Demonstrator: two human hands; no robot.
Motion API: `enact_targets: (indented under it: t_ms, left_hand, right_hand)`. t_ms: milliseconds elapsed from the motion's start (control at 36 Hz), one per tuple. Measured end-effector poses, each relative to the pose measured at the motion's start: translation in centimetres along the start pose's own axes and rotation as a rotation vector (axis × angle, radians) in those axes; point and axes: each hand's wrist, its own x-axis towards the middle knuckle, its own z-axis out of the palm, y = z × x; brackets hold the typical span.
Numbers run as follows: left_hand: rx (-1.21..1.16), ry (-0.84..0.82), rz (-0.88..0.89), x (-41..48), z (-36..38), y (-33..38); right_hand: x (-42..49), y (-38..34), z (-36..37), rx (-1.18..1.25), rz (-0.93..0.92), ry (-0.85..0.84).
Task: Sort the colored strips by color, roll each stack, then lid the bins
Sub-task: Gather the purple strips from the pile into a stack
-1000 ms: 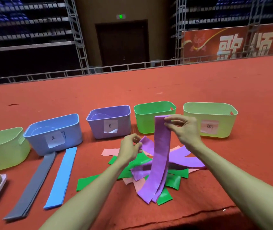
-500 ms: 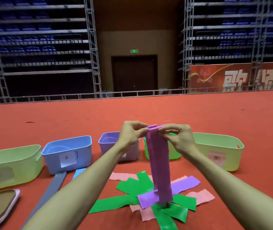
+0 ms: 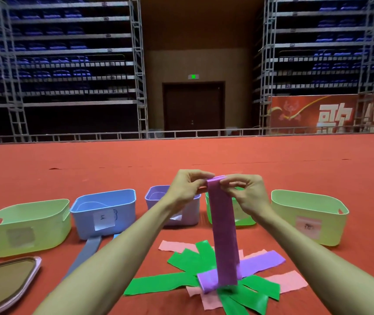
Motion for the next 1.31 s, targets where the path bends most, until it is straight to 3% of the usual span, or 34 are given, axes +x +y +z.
enact_targets:
  t_ms: [278, 444, 667, 833, 1083, 1306]
  left_hand:
    - [-0.073, -0.021, 0.005, -1.1, 0.5, 0.2]
    - [0.154, 0.036, 0.127, -1.1, 0.5, -0.4]
    - [0.148, 0.088, 0.166, -0.5, 0.5, -0.4]
    - [0.091, 0.114, 0.168, -0.4, 0.5, -1.0]
    - [-0.002, 0.009, -0.016, -2.8, 1.8, -5.1]
    - [0.108, -0.037, -0.155, -5.2, 1.9, -10.5]
  right_hand:
    - [-0.2, 0.7, 0.2, 0.008, 0.02, 0.025]
    - [-0.4, 1.1, 0.0, -0.037, -0.061, 0.008]
    - [-0.5, 0.9, 0.1, 0.184, 0.049, -0.062]
    - [0.0, 0.7, 0.3, 0.097, 0.021, -0.033]
    - [-0.2, 1.0, -0.1, 0.066, 0.003, 0.017]
    - [-1.2, 1.5, -1.5, 0.041, 0.01, 0.029]
